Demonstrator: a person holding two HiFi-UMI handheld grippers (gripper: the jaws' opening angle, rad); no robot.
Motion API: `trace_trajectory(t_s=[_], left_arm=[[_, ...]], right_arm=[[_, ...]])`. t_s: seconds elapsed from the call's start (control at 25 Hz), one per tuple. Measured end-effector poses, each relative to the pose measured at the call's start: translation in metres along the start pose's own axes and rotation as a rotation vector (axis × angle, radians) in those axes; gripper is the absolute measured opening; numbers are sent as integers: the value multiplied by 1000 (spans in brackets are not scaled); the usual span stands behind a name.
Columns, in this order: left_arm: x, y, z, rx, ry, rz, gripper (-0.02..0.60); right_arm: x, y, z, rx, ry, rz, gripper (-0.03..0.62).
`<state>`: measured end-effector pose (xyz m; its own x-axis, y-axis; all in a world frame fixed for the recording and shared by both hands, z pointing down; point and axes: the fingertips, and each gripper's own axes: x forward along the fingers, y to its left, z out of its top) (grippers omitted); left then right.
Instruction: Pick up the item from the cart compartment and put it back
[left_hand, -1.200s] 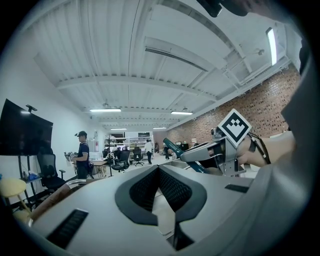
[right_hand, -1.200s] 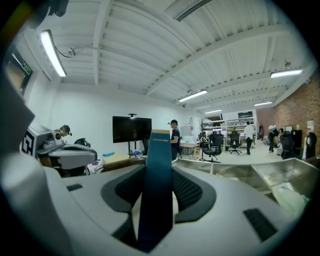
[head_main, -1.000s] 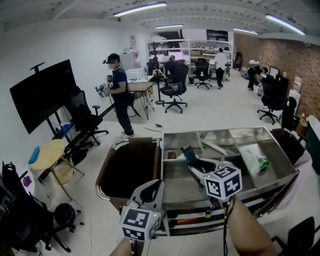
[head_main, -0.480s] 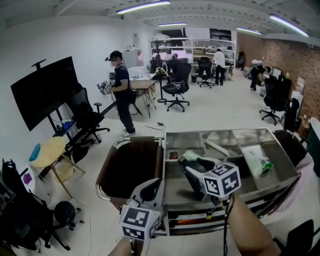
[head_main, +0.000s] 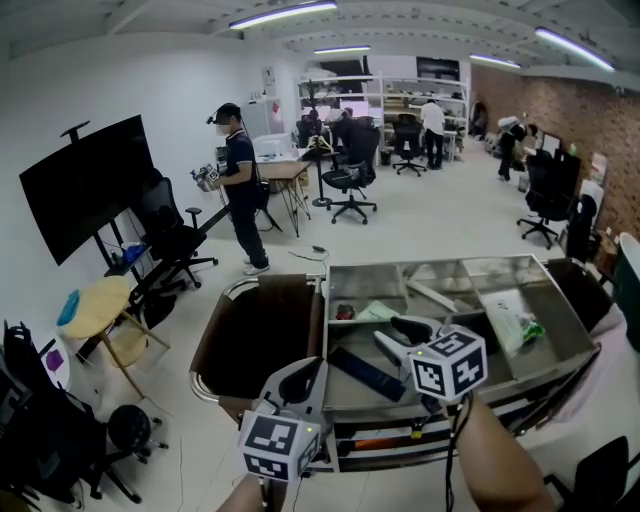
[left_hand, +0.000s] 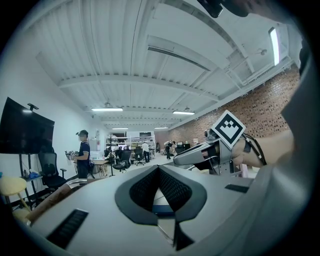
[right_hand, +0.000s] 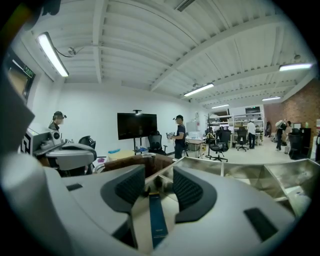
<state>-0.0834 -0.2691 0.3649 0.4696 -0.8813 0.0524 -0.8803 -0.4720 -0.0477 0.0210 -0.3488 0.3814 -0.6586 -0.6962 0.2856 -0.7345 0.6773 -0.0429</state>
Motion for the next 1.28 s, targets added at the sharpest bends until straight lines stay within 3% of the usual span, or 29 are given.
trace_trajectory(t_s=[0.08,0.2,0.52,0.8,1.0,1.28], left_arm=[[0,-1,0,-3,2,0,0],[-1,-3,-1,-1,1,-2,0],[-6,-15,-1,-5,6,-20,0],[-14,-29,-1,3,5,-40,0],[-22,-40,0,10,9,-47,0],[-34,-47,-10,4,24,-39,0]], right_arm=[[-4,-2,0,4,-1,-20,164],[-14,-5,-1,19,-8,-56,24],[-56,-5,10,70,-111,-101,17],[-106,9,15,106,-206,-89,17],[-134,17,-6,86,-200,-117,17],[-150,18,-42,141,-161,-139,15]])
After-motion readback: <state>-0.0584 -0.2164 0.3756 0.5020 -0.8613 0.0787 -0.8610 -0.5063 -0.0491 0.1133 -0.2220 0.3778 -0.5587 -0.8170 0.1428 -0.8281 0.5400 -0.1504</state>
